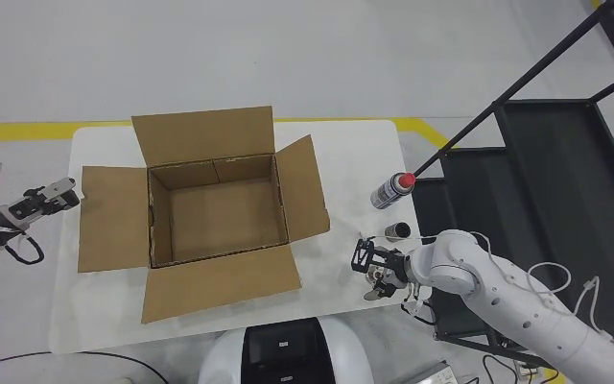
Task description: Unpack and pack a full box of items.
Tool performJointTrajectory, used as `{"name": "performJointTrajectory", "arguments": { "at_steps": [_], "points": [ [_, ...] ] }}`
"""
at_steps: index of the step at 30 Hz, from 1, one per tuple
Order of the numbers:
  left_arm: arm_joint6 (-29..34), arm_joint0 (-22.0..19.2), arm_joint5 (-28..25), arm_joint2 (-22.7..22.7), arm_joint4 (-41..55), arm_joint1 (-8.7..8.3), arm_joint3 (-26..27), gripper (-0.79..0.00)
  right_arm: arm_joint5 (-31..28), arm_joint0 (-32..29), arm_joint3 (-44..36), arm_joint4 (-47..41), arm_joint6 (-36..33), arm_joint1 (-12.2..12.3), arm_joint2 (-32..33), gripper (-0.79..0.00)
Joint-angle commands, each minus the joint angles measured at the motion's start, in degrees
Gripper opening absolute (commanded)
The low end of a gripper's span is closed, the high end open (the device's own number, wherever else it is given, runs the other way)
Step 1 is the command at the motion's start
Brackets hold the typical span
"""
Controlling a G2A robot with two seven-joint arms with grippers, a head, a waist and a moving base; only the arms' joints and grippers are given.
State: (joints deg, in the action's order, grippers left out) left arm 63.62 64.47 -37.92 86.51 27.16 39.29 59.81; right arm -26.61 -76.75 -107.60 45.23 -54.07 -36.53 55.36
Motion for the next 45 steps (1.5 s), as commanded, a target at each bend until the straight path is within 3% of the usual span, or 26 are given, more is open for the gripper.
{"name": "performJointTrajectory", "arguments": {
  "at_steps": [1,38,45],
  "points": [
    [0.00,0.00,0.00,0.00,0.00,0.00,0.00,0.000,0.00,0.00,0.00,0.00,0.00,0.00,0.00,0.000],
    [0.00,0.00,0.00,0.00,0.00,0.00,0.00,0.000,0.00,0.00,0.00,0.00,0.00,0.00,0.00,0.000],
    [0.00,0.00,0.00,0.00,0.00,0.00,0.00,0.000,-1.53,-1.15,3.62,0.83,3.20,-0.47,-1.28,0.000]
  ]
}}
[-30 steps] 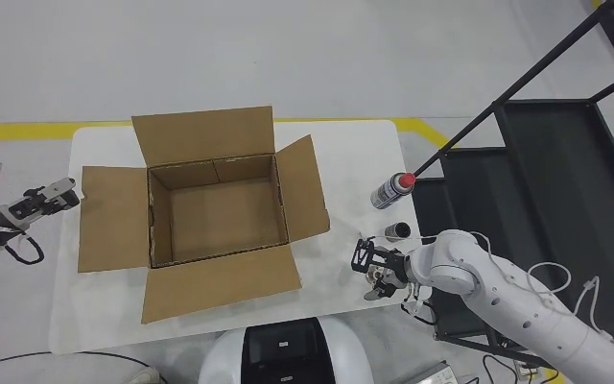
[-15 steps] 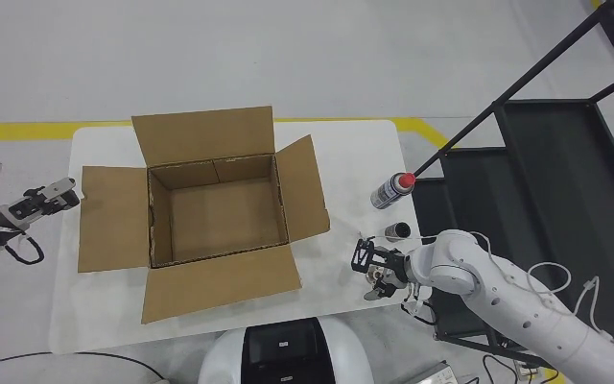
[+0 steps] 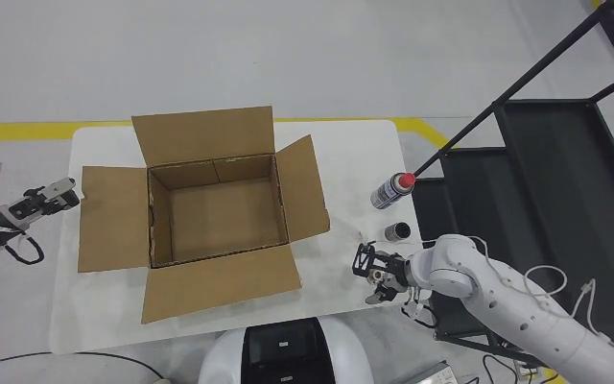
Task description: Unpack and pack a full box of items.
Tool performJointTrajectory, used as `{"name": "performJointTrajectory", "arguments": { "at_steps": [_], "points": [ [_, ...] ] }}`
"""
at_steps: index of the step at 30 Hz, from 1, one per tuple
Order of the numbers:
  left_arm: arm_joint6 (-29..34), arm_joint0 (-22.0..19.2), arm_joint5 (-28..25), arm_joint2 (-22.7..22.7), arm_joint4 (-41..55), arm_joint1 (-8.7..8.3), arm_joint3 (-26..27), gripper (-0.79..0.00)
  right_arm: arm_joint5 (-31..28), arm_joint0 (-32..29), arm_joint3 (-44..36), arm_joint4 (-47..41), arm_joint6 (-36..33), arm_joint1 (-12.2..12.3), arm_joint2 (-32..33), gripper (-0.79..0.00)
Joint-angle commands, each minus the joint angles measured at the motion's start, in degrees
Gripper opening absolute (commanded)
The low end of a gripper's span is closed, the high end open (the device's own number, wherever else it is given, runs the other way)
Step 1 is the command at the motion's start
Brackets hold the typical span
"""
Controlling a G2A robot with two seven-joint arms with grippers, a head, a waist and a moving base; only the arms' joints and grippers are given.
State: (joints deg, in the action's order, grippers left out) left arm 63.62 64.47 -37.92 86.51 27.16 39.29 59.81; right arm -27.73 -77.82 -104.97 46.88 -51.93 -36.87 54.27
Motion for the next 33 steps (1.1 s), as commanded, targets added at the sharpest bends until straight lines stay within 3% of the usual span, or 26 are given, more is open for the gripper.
{"name": "performJointTrajectory", "arguments": {
  "at_steps": [1,10,13,16,18,20,26,33],
  "points": [
    [0.00,0.00,0.00,0.00,0.00,0.00,0.00,0.000,-1.28,-0.01,2.17,-0.28,1.04,-0.22,-0.57,0.000],
    [0.00,0.00,0.00,0.00,0.00,0.00,0.00,0.000,0.24,2.01,5.08,7.34,3.71,-2.05,-4.62,0.000],
    [0.00,0.00,0.00,0.00,0.00,0.00,0.00,0.000,2.71,2.87,5.93,9.98,4.18,-3.01,-6.50,-0.099],
    [0.00,0.00,0.00,0.00,0.00,0.00,0.00,0.000,4.68,3.68,6.68,11.64,3.57,-3.84,-7.93,-0.305],
    [0.00,0.00,0.00,0.00,0.00,0.00,0.00,0.000,5.04,4.22,7.33,12.22,2.63,-4.26,-8.59,-0.326],
    [0.00,0.00,0.00,0.00,0.00,0.00,0.00,0.000,5.32,4.78,7.69,12.60,1.96,-4.65,-9.07,-0.320],
    [0.00,0.00,0.00,0.00,0.00,0.00,0.00,0.000,6.35,5.52,8.89,13.75,0.66,-5.49,-9.88,-0.126],
    [0.00,0.00,0.00,0.00,0.00,0.00,0.00,0.000,7.13,5.45,10.62,14.57,1.60,-6.12,-9.97,-0.188]
  ]
}}
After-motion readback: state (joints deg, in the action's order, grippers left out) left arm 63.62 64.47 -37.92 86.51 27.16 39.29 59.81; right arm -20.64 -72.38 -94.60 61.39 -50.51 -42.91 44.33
